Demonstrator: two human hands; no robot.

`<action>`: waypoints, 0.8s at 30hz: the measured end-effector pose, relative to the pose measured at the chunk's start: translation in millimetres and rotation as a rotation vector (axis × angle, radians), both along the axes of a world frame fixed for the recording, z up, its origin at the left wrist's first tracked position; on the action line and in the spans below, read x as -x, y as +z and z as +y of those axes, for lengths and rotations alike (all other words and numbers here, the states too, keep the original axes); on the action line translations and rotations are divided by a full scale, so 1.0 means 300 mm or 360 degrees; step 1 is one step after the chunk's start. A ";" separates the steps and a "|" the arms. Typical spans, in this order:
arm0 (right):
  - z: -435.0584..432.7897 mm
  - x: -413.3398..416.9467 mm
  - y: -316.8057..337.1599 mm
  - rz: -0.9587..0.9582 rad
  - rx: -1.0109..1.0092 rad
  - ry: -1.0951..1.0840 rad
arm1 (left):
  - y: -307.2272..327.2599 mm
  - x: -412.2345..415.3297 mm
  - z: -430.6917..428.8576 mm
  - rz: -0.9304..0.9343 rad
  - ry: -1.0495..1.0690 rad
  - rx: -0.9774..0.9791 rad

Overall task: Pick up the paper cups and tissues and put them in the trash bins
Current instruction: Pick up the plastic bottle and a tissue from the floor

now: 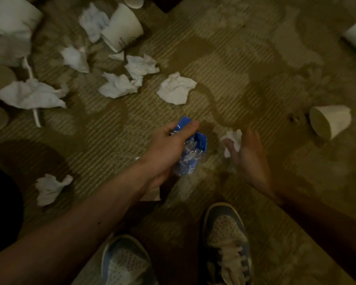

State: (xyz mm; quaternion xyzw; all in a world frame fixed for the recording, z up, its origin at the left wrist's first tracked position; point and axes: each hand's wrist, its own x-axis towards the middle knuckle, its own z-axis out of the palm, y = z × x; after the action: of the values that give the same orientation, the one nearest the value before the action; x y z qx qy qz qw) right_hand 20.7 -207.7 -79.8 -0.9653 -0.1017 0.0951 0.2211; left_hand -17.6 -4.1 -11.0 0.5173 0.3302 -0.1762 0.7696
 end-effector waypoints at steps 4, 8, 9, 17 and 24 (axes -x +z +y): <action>0.218 -0.104 0.077 -0.0127 -0.0360 0.0191 | -0.002 -0.004 0.068 0.0015 0.0148 -0.0003; 0.376 -0.234 0.086 -0.0263 -0.0278 0.0507 | -0.004 -0.002 0.132 0.0013 0.0253 -0.0032; 0.403 -0.262 0.074 -0.0231 -0.0207 0.0544 | -0.005 0.000 0.147 0.0024 0.0259 -0.0048; 0.463 -0.362 -0.051 -0.0221 0.0361 0.0870 | -0.022 0.010 0.227 0.0086 0.0367 -0.0042; 0.474 -0.350 -0.086 -0.0343 0.0407 0.0901 | -0.005 0.031 0.253 0.0108 0.0425 -0.0019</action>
State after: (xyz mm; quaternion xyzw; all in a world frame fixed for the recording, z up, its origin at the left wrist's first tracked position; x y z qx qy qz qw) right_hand 125.8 -65.5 -105.7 -0.9231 -0.3762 0.0621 0.0508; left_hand -26.8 71.7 -12.5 0.4671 0.4229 -0.0877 0.7716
